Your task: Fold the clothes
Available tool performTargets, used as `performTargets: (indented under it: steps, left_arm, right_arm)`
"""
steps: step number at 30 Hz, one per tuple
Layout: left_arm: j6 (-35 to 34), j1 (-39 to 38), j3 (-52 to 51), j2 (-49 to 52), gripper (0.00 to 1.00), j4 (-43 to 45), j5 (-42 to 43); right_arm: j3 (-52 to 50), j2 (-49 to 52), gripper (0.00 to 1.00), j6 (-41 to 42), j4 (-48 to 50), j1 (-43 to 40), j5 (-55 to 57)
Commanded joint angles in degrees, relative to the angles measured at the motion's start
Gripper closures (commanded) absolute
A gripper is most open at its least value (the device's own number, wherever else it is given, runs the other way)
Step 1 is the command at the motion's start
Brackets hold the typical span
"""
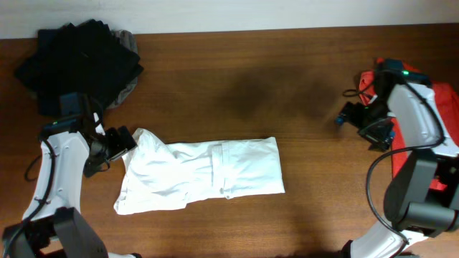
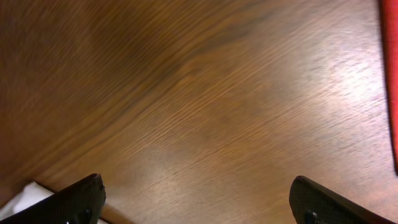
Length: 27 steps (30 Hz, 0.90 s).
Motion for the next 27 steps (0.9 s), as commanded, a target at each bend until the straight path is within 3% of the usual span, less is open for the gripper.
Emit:
performTargets:
  steps: [1,6,14,17,27]
  left_arm:
    - [11.9,1.2,-0.5,5.2,0.01,1.9,14.1]
    - [15.7,4.9,-0.5,12.0,0.01,2.2,14.9]
    - [22.1,11.7,-0.5,13.3,0.01,1.1,19.8]
    - [25.3,12.0,-0.5,14.9,0.01,-0.5,25.0]
    - [28.5,11.5,-5.8,22.6,0.01,2.0,27.4]
  right_arm:
    - [0.8,-1.2,0.02,0.5,0.0,-3.5,-2.4]
    - [0.8,-1.2,0.01,0.5,0.0,-5.9,-2.4]
    - [0.8,-1.2,0.02,0.5,0.0,-5.9,-2.4]
    - [0.8,-1.2,0.02,0.5,0.0,-5.9,-2.4]
    - [0.8,-1.2,0.02,0.5,0.0,-5.9,-2.4]
